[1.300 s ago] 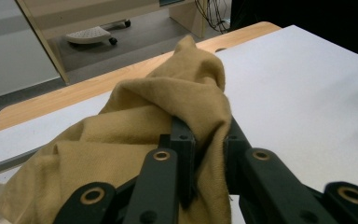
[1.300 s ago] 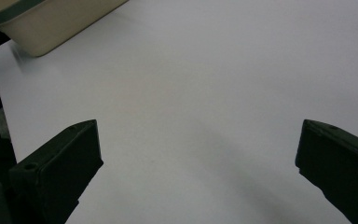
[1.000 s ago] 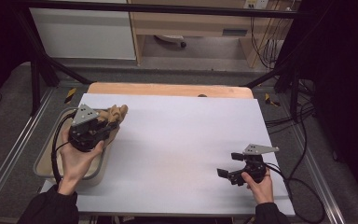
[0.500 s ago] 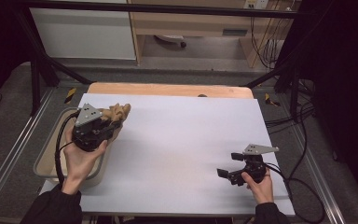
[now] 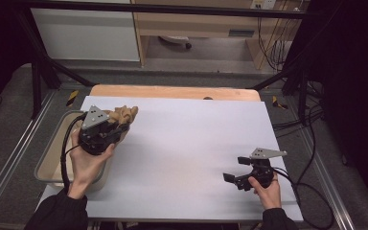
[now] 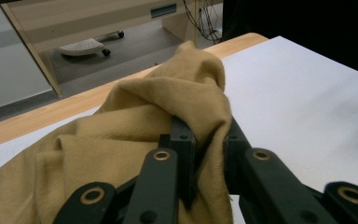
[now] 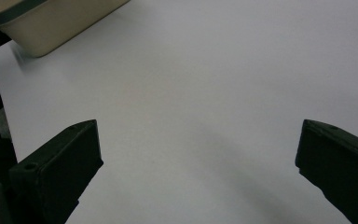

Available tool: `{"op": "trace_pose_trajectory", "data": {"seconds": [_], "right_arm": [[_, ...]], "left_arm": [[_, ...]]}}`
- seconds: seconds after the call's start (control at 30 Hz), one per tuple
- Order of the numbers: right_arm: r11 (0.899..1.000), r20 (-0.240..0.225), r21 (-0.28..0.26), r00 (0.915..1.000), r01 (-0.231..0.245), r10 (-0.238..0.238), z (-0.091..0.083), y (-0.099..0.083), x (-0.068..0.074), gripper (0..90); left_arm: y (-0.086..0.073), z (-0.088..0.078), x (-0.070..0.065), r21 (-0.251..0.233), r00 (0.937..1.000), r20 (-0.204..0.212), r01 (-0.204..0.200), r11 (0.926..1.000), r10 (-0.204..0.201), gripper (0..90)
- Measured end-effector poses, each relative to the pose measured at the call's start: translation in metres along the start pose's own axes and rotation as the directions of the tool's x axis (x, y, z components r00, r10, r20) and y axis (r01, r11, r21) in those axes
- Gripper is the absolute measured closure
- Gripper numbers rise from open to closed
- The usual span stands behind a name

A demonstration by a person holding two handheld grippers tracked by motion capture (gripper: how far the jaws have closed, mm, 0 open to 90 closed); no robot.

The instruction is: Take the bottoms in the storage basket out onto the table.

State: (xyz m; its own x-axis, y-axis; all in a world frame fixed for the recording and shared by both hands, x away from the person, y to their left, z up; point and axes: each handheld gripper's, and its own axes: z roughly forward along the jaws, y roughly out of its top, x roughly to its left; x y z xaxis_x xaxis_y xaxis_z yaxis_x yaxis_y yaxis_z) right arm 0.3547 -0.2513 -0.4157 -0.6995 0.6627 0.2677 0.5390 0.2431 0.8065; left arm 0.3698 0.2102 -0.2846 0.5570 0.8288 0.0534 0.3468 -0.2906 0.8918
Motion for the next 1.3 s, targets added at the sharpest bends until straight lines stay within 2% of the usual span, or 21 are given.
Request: {"op": "trace_pose_trajectory", "data": {"seconds": [0.37,0.5,0.67,1.03,1.3], "right_arm": [[1.0,0.0,-0.002,1.0,0.0,0.0,0.0,0.0,0.0,0.7],[1.0,0.0,-0.003,1.0,-0.002,0.002,0.0,0.0,0.0,0.7],[1.0,-0.001,-0.008,1.0,0.002,-0.002,-0.001,0.0,0.0,0.7],[1.0,-0.003,-0.007,1.0,0.001,-0.001,-0.001,0.0,0.0,0.7],[1.0,-0.003,-0.006,1.0,0.0,0.0,0.0,0.0,0.0,0.7]], "left_arm": [[0.006,0.005,-0.008,-0.005,0.9997,0.019,-0.013,0.9999,0.013,79.7],[0.011,0.007,-0.014,-0.02,0.9985,0.055,-0.006,0.9998,0.007,79.7],[0.016,0.012,-0.022,-0.022,0.9976,0.066,-0.021,0.9996,0.022,79.7],[0.012,0.03,-0.035,-0.016,0.9923,0.124,-0.006,0.9999,0.008,79.8],[0.011,0.037,-0.041,-0.011,0.9915,0.129,-0.011,0.9999,0.012,79.8]]}}
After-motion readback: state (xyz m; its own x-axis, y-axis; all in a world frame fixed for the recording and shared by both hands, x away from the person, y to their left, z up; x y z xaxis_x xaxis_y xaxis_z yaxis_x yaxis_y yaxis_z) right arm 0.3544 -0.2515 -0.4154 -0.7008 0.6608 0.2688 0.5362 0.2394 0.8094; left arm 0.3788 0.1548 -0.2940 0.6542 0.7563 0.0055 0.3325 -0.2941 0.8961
